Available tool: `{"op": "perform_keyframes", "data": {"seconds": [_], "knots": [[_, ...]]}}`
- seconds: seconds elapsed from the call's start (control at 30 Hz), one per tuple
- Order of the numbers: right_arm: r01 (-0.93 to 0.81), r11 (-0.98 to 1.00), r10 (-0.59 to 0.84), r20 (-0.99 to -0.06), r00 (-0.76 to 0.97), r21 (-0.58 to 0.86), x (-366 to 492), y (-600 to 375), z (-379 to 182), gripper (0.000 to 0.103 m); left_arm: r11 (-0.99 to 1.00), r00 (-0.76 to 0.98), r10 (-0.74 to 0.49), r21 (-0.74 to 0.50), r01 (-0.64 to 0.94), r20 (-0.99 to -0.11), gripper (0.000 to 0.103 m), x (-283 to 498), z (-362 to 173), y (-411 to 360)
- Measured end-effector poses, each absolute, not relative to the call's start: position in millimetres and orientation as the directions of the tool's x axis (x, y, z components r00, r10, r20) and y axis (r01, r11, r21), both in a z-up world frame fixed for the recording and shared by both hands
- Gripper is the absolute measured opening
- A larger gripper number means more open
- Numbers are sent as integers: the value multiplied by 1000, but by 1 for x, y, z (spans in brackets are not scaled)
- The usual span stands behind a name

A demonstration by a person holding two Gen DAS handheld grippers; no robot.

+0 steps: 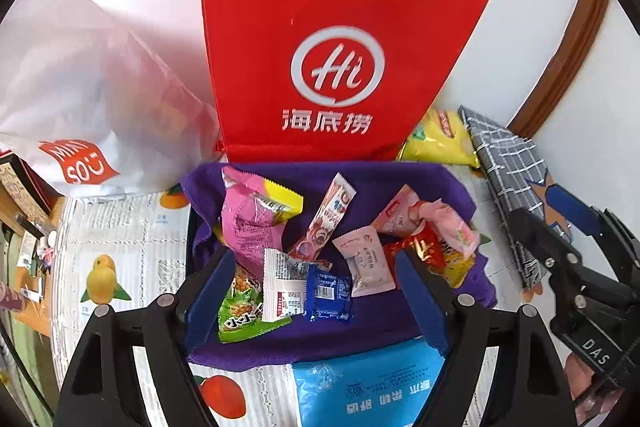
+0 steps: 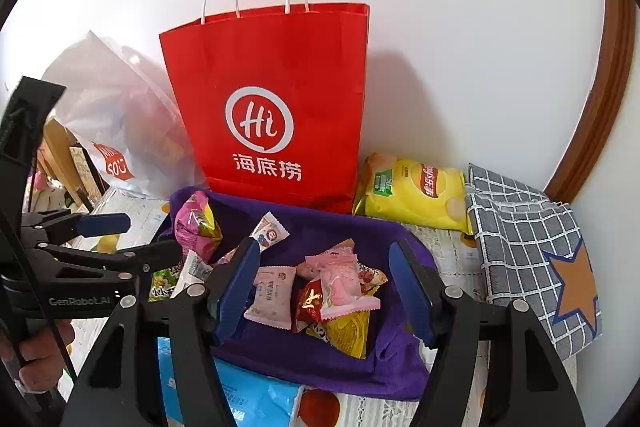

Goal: Organize snacks

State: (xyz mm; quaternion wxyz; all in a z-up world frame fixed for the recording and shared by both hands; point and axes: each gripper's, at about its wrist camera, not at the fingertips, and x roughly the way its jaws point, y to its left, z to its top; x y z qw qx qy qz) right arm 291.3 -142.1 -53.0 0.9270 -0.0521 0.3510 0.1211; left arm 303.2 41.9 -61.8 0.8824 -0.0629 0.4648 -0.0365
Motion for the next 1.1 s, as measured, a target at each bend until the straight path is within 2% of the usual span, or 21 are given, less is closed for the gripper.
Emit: {"op": "perform_keyframes", "data": {"seconds": [0.37, 0.53, 0.77, 0.87, 1.1], "knots": [[-255, 966, 221, -629, 745, 38, 249, -141, -22, 74, 988, 666, -125, -152, 18, -735, 95, 265, -19, 51], [-235, 972, 193, -659, 727, 26, 229, -144, -23, 81, 988, 670, -121, -151, 14, -732, 95, 238, -15, 53], [-170, 984, 156, -699, 698, 51, 188, -156, -37, 82, 994, 734, -83, -110, 10, -674, 96, 179, 0, 49], [-150, 988, 138, -684, 716, 42, 162, -159, -37, 92, 995, 751, -68, -97, 5, -657, 97, 156, 3, 46], [-134, 991, 120, -623, 773, 26, 96, -167, -26, 99, 997, 774, -58, -83, 8, -631, 97, 101, 5, 41]]}}
